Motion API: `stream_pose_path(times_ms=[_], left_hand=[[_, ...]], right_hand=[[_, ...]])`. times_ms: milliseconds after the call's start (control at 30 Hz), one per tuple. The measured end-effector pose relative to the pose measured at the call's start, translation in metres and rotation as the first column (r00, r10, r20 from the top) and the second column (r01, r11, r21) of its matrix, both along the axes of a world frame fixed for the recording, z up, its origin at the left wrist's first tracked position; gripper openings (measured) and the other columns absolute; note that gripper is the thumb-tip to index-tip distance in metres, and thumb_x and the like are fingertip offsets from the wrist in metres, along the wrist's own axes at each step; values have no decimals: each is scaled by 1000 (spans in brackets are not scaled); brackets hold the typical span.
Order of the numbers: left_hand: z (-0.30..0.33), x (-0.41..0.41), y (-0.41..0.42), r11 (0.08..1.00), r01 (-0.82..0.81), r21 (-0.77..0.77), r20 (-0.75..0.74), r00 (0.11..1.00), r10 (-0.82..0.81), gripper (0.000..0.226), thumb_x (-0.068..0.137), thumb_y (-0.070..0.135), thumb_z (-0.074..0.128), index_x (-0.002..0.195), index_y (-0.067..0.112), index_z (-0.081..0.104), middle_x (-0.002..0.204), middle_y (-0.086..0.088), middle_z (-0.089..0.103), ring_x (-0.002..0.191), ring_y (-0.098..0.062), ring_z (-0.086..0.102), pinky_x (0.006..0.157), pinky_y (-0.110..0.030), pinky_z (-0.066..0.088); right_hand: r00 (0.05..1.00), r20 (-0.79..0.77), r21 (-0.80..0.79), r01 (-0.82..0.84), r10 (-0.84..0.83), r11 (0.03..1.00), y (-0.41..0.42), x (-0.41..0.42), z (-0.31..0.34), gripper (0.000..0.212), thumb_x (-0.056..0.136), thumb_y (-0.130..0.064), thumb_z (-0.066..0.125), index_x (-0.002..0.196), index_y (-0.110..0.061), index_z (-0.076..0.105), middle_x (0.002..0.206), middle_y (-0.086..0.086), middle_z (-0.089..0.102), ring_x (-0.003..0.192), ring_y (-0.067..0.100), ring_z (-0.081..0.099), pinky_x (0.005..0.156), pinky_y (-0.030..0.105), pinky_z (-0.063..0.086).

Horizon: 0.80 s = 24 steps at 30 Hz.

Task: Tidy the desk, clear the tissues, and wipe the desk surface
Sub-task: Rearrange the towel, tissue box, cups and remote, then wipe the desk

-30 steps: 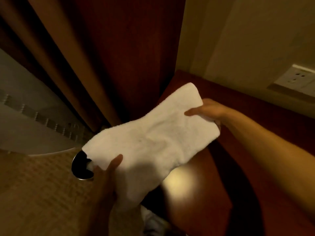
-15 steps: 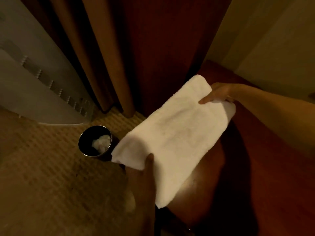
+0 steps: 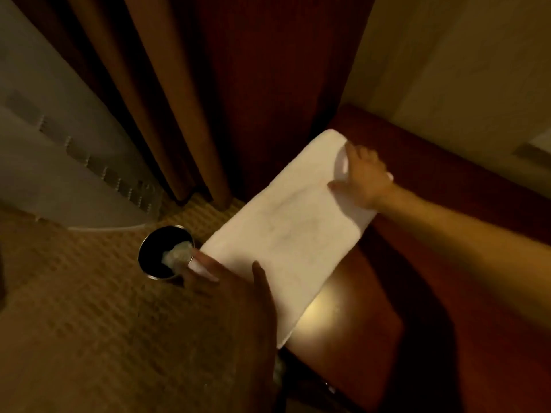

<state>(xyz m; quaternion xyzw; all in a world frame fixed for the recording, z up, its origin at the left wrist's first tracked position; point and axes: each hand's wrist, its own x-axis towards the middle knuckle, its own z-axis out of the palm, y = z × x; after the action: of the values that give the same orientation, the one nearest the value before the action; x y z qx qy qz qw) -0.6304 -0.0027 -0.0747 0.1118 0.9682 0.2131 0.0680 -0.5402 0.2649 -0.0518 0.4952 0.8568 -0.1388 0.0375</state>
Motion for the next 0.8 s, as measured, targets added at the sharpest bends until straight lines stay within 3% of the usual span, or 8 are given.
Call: stream_pose_path(times_ms=[100, 200, 367, 534, 634, 801], left_hand=[[28, 27, 31, 952, 279, 125, -152, 954, -259, 88, 80, 44, 64, 147, 7, 20, 149, -24, 25, 135, -40, 27, 110, -51, 24], [57, 89, 78, 841, 498, 213, -172, 866, -470, 82, 82, 40, 60, 147, 10, 21, 149, -20, 29, 135, -38, 27, 107, -52, 25], [87, 238, 130, 521, 826, 214, -193, 559, -806, 83, 81, 41, 61, 146, 9, 20, 146, -20, 31, 133, -38, 29, 106, -53, 27], [98, 401, 134, 178, 967, 183, -195, 213, -957, 81, 84, 41, 57, 146, 9, 16, 146, -20, 30, 133, -37, 28, 105, -52, 28], [96, 493, 128, 25, 986, 167, -175, 54, -983, 80, 85, 40, 57, 146, 9, 16, 145, -20, 30, 133, -36, 28, 105, -51, 29], [86, 623, 133, -154, 977, 146, -116, -137, -984, 72, 89, 42, 54, 146, 14, 20, 148, -16, 28, 133, -33, 29, 105, -46, 32]], right_hand=[[999, -20, 35, -37, 38, 999, -44, 43, 15, 94, 84, -59, 55, 151, -13, 8, 157, 15, 18, 143, 36, 14, 116, 51, 15], [989, -112, 65, 104, -96, 992, -79, 120, 37, 91, 86, -58, 53, 151, -12, 8, 157, 13, 18, 144, 33, 12, 118, 48, 14], [897, -189, 116, 424, -400, 898, -117, 288, 72, 91, 87, -53, 55, 151, -12, 6, 158, 10, 14, 146, 27, 7, 120, 42, 10], [701, -228, 150, 711, -675, 688, -155, 468, 86, 94, 83, -53, 60, 150, -8, 12, 156, 13, 22, 145, 30, 14, 118, 45, 16], [577, -255, 146, 816, -776, 559, -186, 570, 82, 94, 79, -51, 64, 149, -6, 18, 153, 15, 28, 143, 32, 21, 117, 47, 20], [395, -236, 60, 918, -888, 393, -211, 712, 63, 86, 83, -49, 63, 149, -15, 19, 156, 11, 21, 144, 29, 12, 118, 46, 17]])
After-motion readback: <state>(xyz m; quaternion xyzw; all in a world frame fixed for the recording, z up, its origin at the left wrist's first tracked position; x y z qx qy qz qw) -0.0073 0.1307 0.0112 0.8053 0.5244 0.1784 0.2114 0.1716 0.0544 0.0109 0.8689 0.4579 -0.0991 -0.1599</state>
